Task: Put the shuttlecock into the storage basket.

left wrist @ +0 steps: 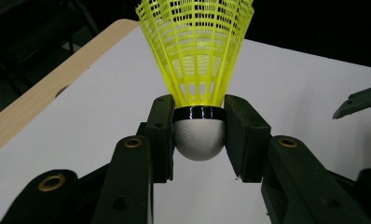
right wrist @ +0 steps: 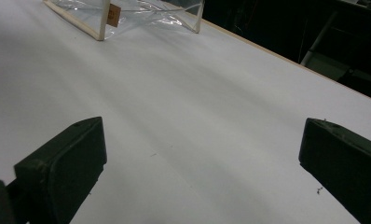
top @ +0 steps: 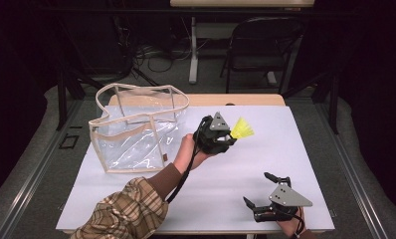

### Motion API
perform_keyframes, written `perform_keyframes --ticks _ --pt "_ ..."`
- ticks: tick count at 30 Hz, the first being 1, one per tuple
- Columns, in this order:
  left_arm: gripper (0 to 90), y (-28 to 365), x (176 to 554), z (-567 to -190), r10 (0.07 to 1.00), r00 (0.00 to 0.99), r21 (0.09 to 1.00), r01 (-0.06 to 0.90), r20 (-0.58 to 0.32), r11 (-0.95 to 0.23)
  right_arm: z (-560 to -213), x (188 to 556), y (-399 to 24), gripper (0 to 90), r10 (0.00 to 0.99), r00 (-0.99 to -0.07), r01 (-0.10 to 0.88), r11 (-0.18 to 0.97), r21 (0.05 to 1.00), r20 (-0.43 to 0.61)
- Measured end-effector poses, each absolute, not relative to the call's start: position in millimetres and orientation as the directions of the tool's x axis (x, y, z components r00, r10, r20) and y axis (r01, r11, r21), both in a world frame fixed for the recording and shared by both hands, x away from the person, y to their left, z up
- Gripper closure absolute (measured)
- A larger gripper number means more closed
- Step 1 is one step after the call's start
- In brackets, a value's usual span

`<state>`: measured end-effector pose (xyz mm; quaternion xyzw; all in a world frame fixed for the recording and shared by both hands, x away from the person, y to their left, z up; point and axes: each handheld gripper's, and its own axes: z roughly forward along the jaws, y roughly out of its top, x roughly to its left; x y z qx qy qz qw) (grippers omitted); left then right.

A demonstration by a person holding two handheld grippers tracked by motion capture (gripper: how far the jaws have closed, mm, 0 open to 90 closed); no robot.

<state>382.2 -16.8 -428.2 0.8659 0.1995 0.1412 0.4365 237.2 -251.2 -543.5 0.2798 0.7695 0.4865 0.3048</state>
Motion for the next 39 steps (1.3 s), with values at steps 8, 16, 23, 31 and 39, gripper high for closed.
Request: perform_keyframes --ticks 8,16,23,31,39 --pt "65.0 -17 385 -413 0.457 0.885 0.815 0.198 0.090 -0.544 -544 238 -251 0.4 0.729 -0.657 0.148 0.375 0.915 -0.193" --pt "65.0 -19 385 -403 0.445 0.890 0.811 0.182 0.105 -0.556 -545 238 -250 0.4 0.731 -0.655 0.146 0.372 0.917 -0.192" --pt "65.0 -18 387 -396 0.444 0.889 0.810 0.174 0.115 -0.559 -544 238 -251 0.3 0.731 -0.655 0.148 0.372 0.916 -0.191" --pt "65.0 -12 390 -389 0.459 0.880 0.812 0.176 0.123 -0.556 -544 238 -251 0.3 0.734 -0.652 0.149 0.371 0.916 -0.192" --pt "65.0 -2 394 -385 0.479 0.869 0.815 0.185 0.125 -0.549 -544 238 -251 0.3 0.736 -0.647 0.142 0.371 0.918 -0.198"
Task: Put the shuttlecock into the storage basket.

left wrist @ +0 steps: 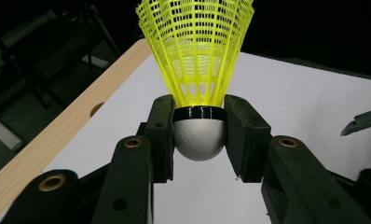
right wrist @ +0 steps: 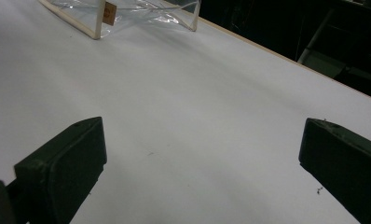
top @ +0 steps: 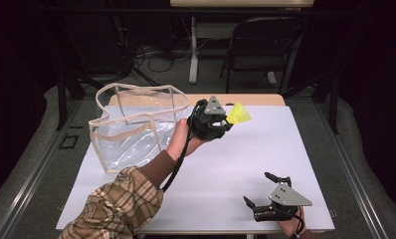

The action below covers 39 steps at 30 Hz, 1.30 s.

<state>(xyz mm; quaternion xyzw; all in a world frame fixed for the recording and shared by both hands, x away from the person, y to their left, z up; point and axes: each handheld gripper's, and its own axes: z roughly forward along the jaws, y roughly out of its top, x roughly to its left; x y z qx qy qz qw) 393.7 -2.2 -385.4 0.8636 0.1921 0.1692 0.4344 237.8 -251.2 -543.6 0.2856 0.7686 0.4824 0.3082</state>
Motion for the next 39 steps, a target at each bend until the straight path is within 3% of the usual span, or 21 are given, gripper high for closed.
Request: perform_keyframes --ticks 39 --pt "65.1 38 412 -366 0.563 0.813 0.826 0.212 0.147 -0.523 -545 239 -251 0.3 0.739 -0.646 0.155 0.372 0.915 -0.191"
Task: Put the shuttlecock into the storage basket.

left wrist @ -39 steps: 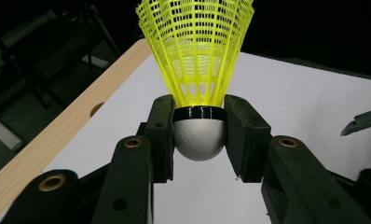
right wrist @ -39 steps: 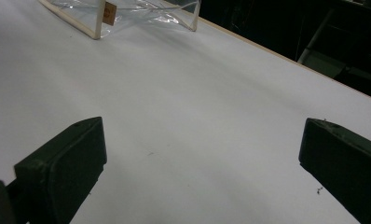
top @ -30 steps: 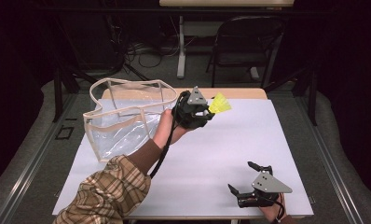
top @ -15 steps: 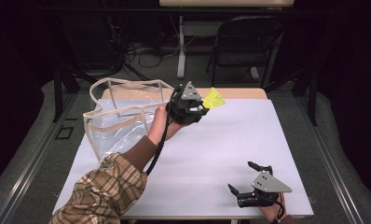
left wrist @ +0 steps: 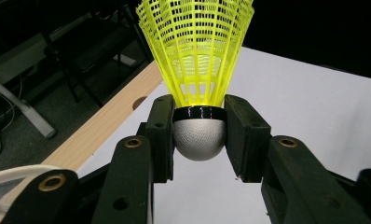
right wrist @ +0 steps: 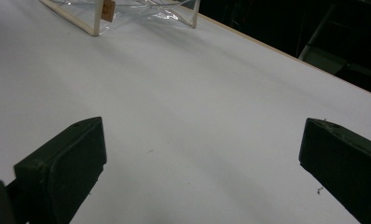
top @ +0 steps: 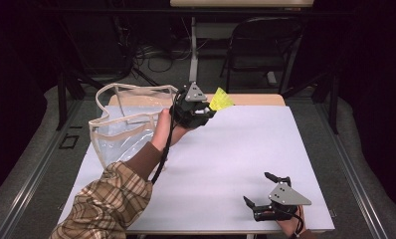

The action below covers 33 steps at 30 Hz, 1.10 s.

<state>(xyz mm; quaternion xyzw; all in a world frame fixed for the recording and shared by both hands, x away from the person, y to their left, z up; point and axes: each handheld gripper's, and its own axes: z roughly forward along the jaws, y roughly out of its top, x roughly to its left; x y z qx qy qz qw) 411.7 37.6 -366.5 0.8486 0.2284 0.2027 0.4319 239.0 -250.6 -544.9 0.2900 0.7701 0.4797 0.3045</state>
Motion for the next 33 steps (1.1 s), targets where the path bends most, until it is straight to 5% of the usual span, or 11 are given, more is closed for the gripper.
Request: perform_keyframes --ticks 33 --pt "65.2 74 420 -351 0.630 0.759 0.841 0.225 0.165 -0.491 -545 240 -250 0.3 0.742 -0.643 0.161 0.374 0.913 -0.191"
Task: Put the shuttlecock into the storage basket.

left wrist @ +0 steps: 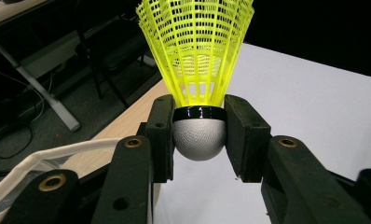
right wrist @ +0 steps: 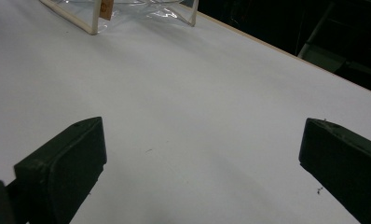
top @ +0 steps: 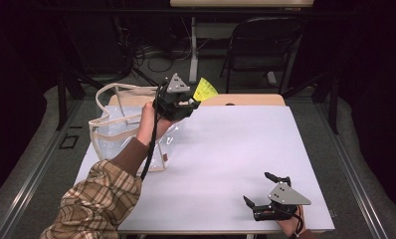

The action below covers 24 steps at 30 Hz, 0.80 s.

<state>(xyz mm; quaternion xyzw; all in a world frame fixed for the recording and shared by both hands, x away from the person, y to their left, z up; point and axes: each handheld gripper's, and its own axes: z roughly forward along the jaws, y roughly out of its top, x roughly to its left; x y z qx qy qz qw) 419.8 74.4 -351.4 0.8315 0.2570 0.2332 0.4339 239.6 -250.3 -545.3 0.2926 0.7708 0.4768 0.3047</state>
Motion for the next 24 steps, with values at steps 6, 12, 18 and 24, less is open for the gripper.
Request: perform_keyframes --ticks 6,12,18,24 --pt "65.1 82 422 -348 0.648 0.745 0.849 0.232 0.159 -0.474 -545 240 -250 0.3 0.742 -0.643 0.159 0.372 0.915 -0.190" --pt "65.1 88 422 -346 0.657 0.736 0.850 0.235 0.161 -0.471 -545 240 -250 0.3 0.741 -0.643 0.160 0.374 0.914 -0.191" --pt "65.1 95 425 -343 0.667 0.727 0.849 0.242 0.162 -0.470 -545 240 -250 0.3 0.741 -0.644 0.160 0.374 0.913 -0.191" --pt "65.1 102 427 -340 0.681 0.714 0.853 0.245 0.162 -0.461 -545 240 -250 0.3 0.741 -0.644 0.163 0.375 0.913 -0.189"
